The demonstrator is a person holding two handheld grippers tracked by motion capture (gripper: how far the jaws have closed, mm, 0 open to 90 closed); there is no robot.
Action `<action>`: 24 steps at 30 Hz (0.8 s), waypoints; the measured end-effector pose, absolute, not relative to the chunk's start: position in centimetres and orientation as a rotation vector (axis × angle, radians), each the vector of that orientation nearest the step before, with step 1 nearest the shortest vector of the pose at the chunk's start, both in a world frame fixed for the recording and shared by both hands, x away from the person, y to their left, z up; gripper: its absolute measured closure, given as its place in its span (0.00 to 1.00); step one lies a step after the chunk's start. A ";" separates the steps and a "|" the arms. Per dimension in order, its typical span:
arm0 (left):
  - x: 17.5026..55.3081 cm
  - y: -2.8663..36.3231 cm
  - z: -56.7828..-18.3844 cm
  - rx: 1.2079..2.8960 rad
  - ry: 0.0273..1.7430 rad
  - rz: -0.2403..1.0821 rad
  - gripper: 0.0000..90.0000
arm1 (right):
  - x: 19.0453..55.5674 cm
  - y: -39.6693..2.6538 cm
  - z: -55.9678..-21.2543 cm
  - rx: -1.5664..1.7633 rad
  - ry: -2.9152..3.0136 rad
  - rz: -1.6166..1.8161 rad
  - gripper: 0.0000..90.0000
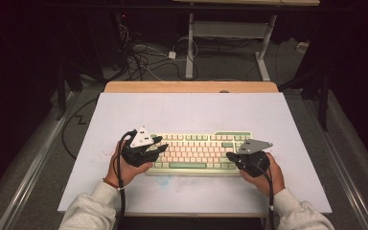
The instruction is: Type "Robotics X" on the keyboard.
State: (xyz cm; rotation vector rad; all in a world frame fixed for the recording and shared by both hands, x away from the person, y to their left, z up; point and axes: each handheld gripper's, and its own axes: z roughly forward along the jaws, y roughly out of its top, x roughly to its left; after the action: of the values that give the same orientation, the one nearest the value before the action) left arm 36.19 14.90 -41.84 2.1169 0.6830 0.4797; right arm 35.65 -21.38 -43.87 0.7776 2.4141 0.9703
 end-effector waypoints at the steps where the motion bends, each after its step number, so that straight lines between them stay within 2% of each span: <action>1: 36.3 14.8 -41.9 2.118 0.682 0.476 0.69 | 35.7 -21.4 -43.9 0.778 2.414 0.970 1.00; 11: 36.6 14.6 -41.9 2.156 0.680 0.459 0.97 | 36.3 -21.3 -45.0 0.801 2.447 0.909 1.00; 24: 37.3 12.1 -42.0 2.252 0.653 0.438 0.98 | 36.1 -21.0 -45.1 0.790 2.456 0.897 1.00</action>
State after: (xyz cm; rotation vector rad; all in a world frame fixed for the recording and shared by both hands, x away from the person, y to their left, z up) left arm 37.33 12.13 -41.96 2.2524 0.6527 0.4378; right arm 36.15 -21.01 -45.07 0.7900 2.4558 0.8971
